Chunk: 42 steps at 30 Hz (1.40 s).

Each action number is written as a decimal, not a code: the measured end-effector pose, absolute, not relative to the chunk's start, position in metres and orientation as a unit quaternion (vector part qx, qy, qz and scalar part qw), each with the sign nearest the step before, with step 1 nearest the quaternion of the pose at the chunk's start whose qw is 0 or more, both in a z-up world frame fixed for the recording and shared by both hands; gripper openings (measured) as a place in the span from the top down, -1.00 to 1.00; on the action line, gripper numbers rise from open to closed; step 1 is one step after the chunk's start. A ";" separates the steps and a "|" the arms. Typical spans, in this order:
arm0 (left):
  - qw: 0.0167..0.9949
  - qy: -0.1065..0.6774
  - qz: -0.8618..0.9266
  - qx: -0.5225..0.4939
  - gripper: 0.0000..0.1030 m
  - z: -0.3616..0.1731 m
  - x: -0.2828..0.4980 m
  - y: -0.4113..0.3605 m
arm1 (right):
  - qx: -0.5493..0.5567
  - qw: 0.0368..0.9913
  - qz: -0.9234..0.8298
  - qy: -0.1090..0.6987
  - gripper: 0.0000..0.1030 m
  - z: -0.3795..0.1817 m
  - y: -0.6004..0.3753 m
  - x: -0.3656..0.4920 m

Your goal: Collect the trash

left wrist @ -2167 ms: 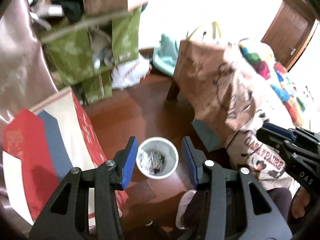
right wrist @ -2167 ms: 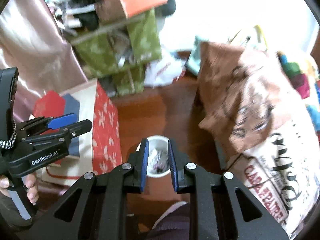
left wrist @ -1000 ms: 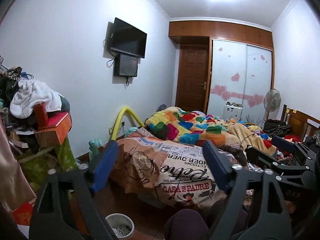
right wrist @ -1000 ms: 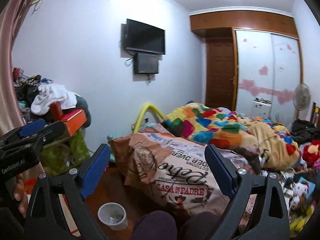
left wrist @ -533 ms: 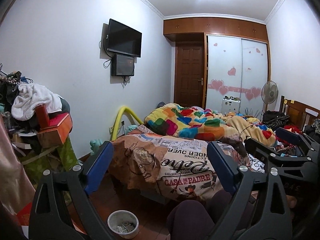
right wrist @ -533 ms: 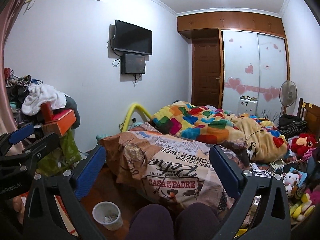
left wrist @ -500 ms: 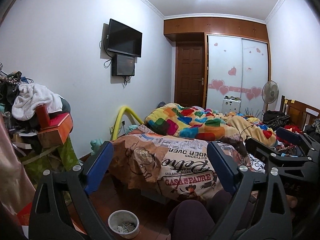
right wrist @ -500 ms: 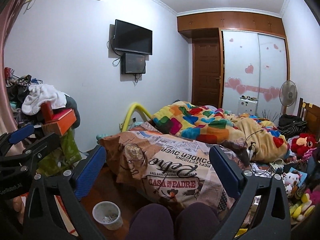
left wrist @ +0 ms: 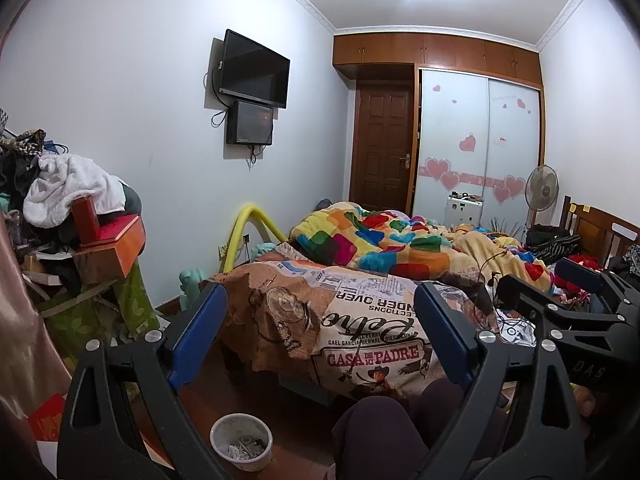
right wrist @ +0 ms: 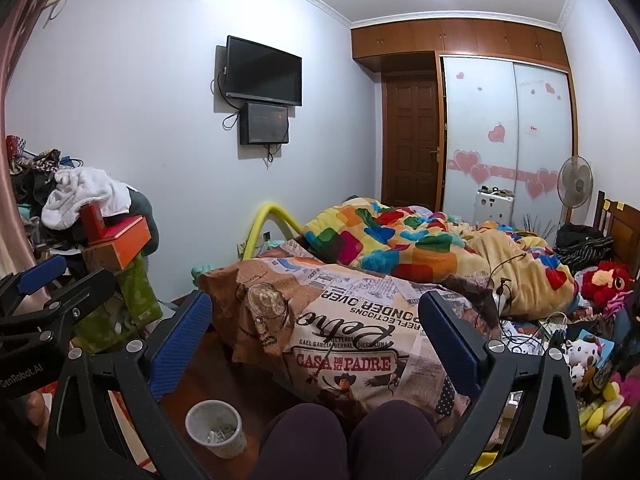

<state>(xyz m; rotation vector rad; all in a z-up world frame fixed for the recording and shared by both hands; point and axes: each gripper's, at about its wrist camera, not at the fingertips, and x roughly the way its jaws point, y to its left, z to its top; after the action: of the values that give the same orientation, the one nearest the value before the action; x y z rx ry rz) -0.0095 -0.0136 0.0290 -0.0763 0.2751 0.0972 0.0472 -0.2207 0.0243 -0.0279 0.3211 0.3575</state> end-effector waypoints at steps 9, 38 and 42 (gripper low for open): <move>0.988 0.139 0.047 -0.041 -0.84 0.028 -0.009 -0.012 | -0.014 0.971 0.178 0.160 -1.00 0.023 -0.221 0.048; 0.986 0.149 0.060 -0.048 -0.88 0.014 -0.013 -0.015 | -0.015 0.969 0.179 0.169 -1.00 0.020 -0.213 0.042; 0.986 0.152 0.056 -0.047 -0.88 0.013 -0.014 -0.015 | -0.015 0.969 0.178 0.170 -1.00 0.020 -0.212 0.042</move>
<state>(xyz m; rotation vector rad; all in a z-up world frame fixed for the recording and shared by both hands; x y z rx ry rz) -0.0138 -0.0154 0.0127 -0.0941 0.3063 0.1118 0.0418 -0.2122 0.0199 -0.0297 0.3426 0.3604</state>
